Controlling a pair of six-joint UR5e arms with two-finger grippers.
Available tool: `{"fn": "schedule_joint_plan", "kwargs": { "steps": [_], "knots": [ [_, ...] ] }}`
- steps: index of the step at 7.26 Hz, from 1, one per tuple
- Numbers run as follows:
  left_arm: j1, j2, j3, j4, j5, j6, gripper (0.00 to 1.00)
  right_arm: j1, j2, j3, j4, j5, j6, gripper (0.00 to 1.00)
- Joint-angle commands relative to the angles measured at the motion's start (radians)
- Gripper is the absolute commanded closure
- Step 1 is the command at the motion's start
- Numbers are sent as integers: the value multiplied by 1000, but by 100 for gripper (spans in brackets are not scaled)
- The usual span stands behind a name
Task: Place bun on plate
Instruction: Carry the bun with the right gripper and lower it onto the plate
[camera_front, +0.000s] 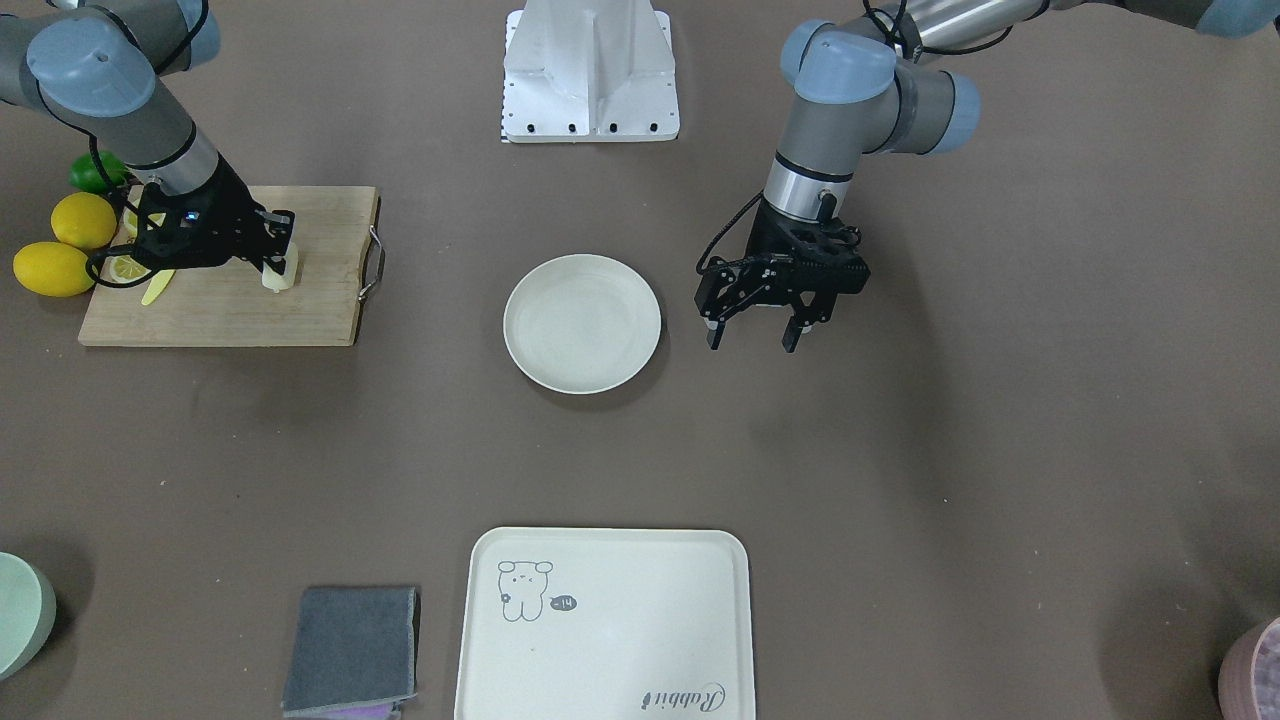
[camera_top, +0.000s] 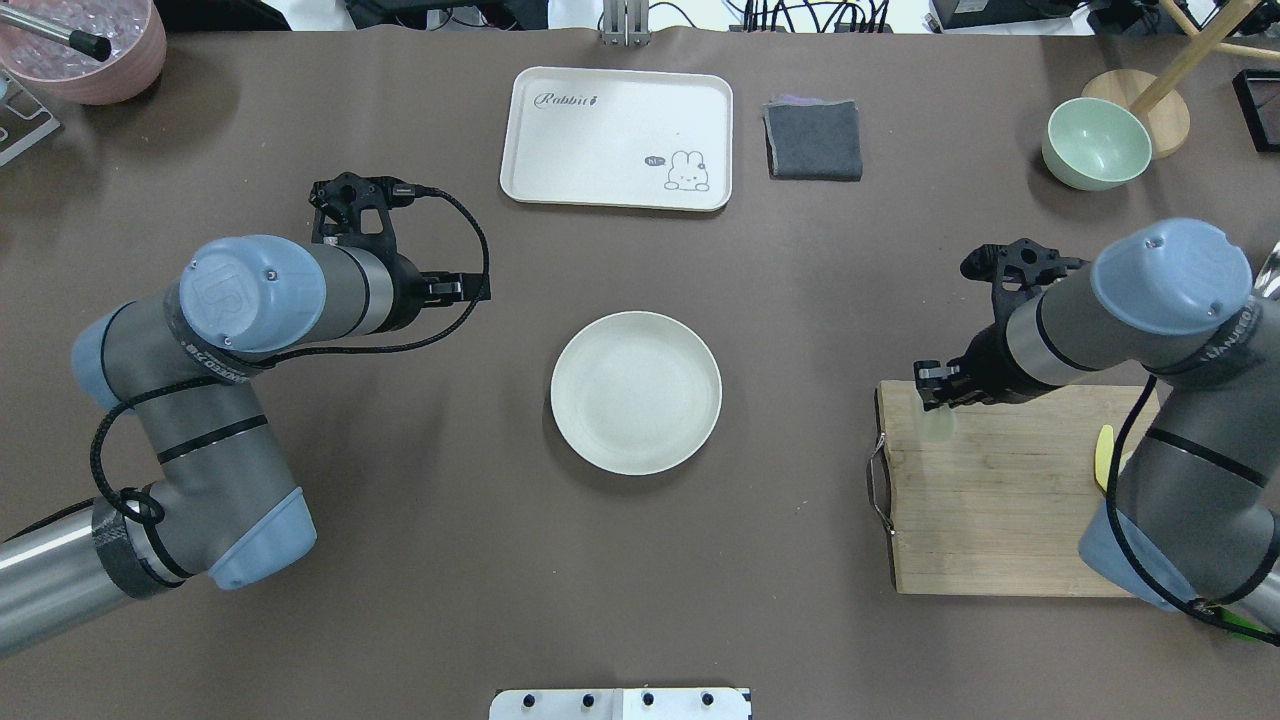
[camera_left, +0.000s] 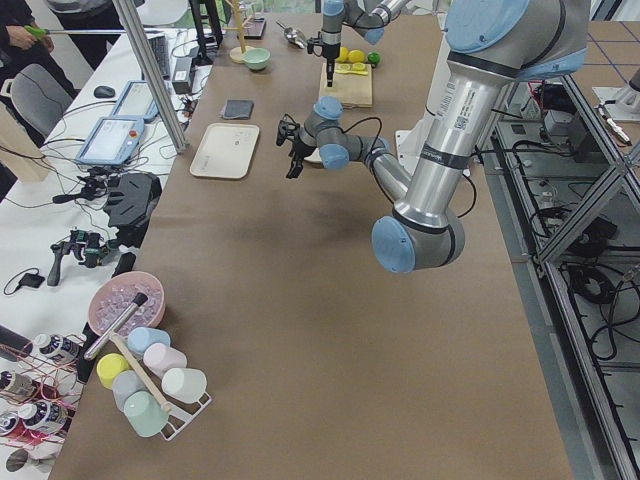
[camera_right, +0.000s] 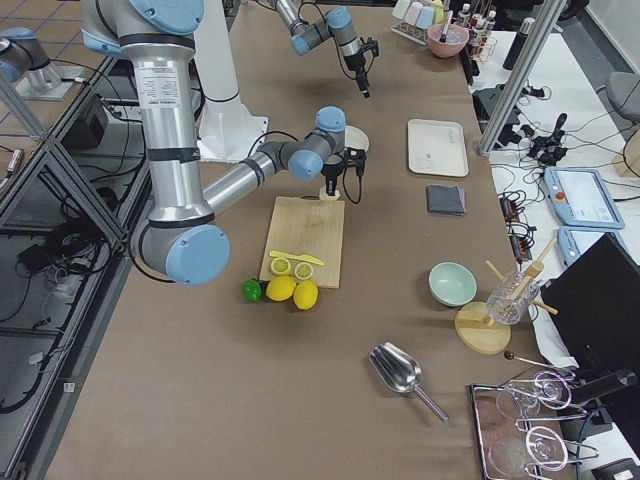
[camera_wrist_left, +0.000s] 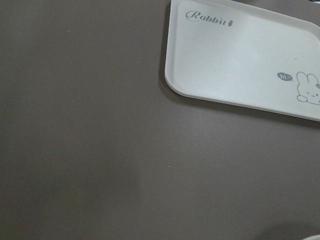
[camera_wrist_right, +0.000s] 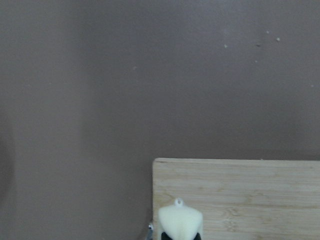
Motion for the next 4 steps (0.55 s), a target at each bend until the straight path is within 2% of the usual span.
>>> {"fn": "schedule_joint_plan", "kwargs": {
  "steps": [1, 2, 4],
  "knots": [
    [-85, 61, 0, -1, -144, 97, 2, -42, 233, -8, -205, -15, 61, 100],
    [-114, 81, 0, -2, -153, 150, 2, -86, 297, -31, -218, -54, 99, 100],
    [-171, 133, -1, -13, -195, 178, 2, -145, 439, -161, -217, -136, 141, 100]
  ]
}}
